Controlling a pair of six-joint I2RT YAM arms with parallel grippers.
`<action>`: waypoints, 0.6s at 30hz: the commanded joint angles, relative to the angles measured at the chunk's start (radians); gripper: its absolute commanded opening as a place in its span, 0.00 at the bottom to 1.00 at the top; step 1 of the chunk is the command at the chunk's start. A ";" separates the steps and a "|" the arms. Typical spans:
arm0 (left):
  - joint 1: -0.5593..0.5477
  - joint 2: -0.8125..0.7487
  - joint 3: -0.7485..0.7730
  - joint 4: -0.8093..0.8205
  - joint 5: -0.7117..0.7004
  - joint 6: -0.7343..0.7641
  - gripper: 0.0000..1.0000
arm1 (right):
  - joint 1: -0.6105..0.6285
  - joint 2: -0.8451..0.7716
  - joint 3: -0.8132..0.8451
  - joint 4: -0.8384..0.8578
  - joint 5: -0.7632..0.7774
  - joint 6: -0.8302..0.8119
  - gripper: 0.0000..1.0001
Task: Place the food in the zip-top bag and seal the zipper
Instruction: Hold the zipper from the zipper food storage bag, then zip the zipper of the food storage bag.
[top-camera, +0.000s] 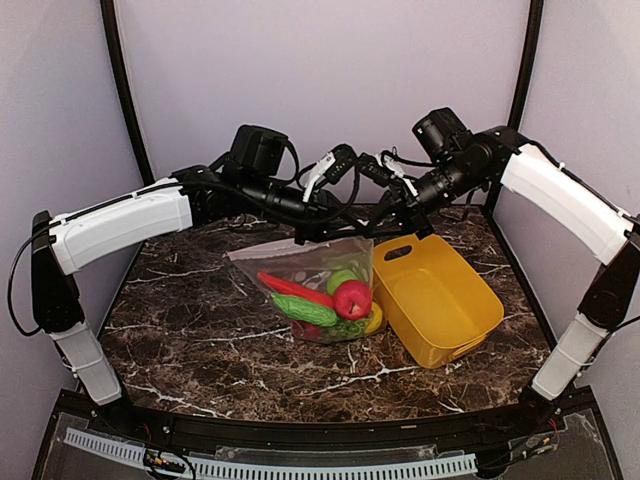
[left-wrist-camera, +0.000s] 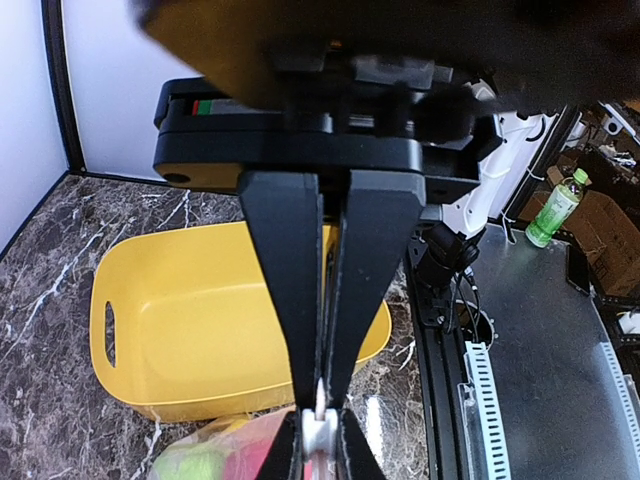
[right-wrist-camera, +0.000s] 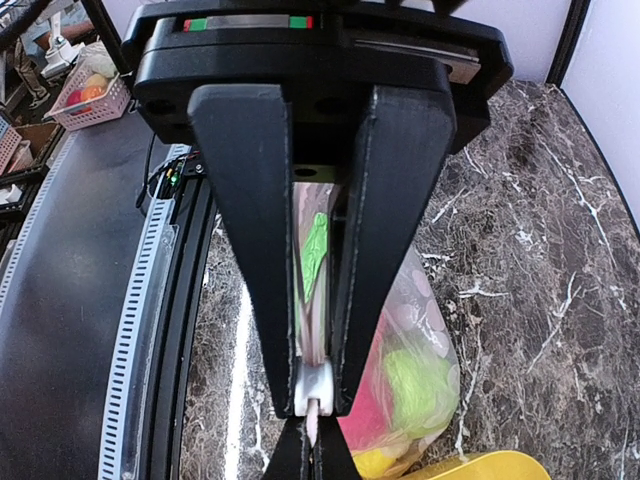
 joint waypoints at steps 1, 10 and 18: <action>0.006 -0.008 0.022 -0.012 0.017 -0.004 0.10 | 0.010 -0.001 0.024 0.007 -0.013 -0.006 0.00; 0.010 -0.024 0.000 0.010 0.011 -0.011 0.09 | 0.009 0.000 0.019 0.009 -0.009 0.000 0.00; 0.032 -0.086 -0.085 0.014 -0.023 -0.003 0.04 | -0.015 -0.005 0.019 0.012 -0.027 -0.002 0.00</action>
